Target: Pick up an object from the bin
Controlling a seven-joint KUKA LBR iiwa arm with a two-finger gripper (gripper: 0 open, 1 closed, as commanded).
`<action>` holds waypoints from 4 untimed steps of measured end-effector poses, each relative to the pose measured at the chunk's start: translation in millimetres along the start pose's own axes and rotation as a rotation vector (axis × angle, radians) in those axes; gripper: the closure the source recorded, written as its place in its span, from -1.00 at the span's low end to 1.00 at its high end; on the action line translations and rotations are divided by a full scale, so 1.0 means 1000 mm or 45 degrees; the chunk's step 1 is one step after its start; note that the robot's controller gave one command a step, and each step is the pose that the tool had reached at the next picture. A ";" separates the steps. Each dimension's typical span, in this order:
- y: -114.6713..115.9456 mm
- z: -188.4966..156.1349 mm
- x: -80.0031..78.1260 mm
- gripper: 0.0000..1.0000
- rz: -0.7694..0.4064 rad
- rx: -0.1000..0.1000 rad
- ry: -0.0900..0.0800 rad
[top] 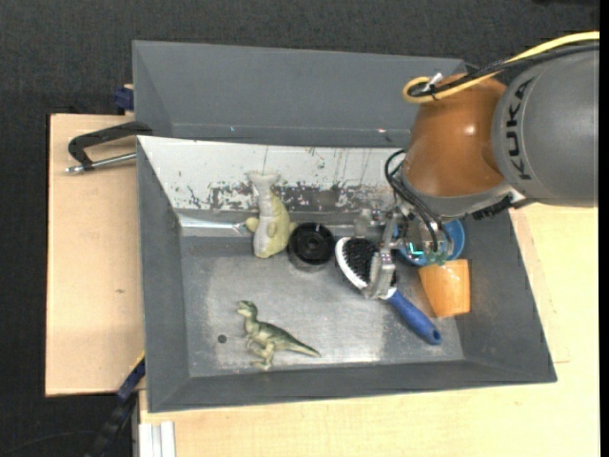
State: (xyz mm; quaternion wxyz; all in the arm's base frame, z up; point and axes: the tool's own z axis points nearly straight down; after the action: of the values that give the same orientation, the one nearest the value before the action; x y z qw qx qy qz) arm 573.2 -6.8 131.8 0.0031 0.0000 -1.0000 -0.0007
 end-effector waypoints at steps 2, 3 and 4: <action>-0.020 0.031 0.049 -1.00 0.540 -0.003 -0.009; -0.015 0.032 0.058 -1.00 0.672 -0.003 -0.008; -0.008 0.063 0.070 -1.00 0.922 -0.003 -0.003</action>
Offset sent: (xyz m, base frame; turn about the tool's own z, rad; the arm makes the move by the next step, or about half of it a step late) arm -0.0206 -0.0375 -0.0618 0.2452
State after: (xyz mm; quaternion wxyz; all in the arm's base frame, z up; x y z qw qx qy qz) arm 503.2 -14.2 69.6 0.0018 -0.3542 -0.9352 -0.0007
